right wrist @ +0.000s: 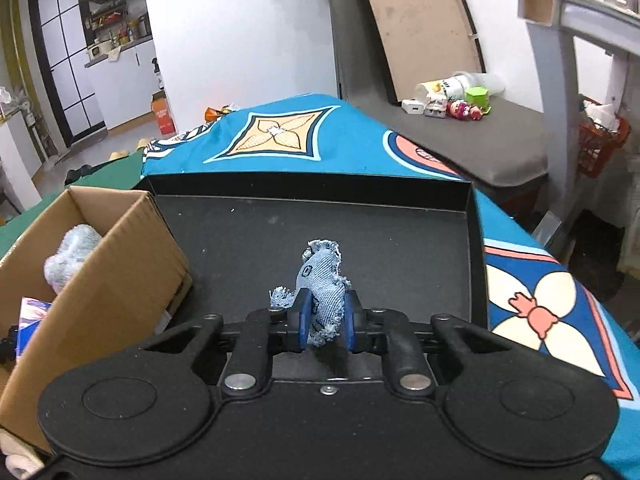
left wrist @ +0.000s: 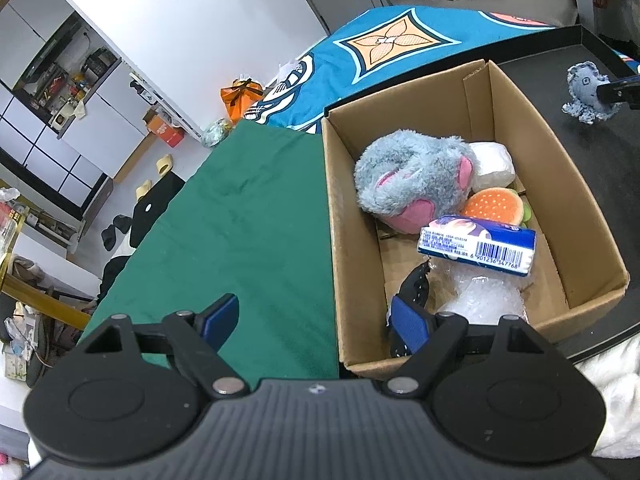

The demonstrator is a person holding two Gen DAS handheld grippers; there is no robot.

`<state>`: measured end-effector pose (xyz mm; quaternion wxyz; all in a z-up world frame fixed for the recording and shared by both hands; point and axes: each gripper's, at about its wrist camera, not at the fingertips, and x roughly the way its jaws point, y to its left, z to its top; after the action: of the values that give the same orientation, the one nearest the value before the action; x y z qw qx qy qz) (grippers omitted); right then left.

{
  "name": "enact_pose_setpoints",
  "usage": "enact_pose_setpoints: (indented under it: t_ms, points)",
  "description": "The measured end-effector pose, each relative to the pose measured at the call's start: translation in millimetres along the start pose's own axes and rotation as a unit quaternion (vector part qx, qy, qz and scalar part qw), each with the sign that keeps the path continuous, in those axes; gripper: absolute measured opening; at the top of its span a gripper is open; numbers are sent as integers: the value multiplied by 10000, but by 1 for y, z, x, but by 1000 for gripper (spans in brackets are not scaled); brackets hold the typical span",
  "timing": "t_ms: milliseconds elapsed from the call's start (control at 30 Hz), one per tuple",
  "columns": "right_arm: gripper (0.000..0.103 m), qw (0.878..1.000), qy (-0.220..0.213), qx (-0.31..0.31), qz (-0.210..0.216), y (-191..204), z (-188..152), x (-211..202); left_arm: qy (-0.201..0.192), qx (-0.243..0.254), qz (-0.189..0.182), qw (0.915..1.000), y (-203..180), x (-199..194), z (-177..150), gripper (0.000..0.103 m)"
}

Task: Organize soft objects
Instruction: 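Lift the denim plush with the right gripper and carry it over the box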

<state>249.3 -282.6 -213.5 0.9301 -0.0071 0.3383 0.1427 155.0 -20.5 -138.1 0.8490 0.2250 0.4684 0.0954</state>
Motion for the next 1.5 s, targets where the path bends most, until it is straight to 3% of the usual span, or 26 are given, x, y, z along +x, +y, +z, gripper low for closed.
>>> enact_pose_setpoints:
  t_ms: [600, 1133, 1500]
  points:
    - [17, 9998, -137, -69, -138, 37, 9, -54, -167, -270, -325, 9990, 10, -5, -3, 82]
    - [17, 9991, -277, -317, 107, 91, 24, -93, -352, -570, -723, 9951, 23, -7, -8, 82]
    - [17, 9975, -150, -618, 311, 136, 22, -95, -491, -728, -936, 9917, 28, -8, -13, 70]
